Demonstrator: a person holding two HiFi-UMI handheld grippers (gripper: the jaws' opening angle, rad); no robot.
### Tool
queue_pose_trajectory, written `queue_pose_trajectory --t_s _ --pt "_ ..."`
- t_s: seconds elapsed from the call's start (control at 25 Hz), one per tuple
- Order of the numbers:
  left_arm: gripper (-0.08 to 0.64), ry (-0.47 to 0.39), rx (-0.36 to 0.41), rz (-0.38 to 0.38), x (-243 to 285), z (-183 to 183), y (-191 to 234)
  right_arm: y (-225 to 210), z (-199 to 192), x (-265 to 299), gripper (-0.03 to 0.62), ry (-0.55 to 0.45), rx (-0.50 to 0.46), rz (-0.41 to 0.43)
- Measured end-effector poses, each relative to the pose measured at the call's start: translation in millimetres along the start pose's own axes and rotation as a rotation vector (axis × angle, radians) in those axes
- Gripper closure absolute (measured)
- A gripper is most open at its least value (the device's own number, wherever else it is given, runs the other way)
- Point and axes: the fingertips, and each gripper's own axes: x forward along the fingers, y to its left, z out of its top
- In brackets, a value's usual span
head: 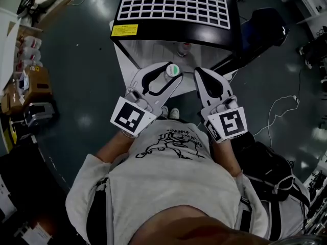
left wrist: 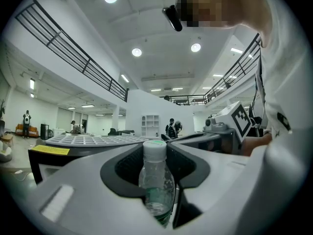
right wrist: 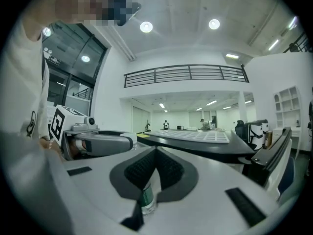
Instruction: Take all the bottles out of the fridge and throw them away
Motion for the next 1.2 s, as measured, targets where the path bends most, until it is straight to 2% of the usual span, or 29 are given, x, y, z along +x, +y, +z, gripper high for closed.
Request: queue_pose_trajectory --t_s 0.52,1.2 --pt "0.410 0.020 -0.015 -0.014 2 2 -19 3 5 -16 0.583 -0.003 0.008 0.036" --pt "0.410 0.024 -0.030 0.067 -1 -4 -25 2 3 -22 0.584 -0.006 0.003 0.109"
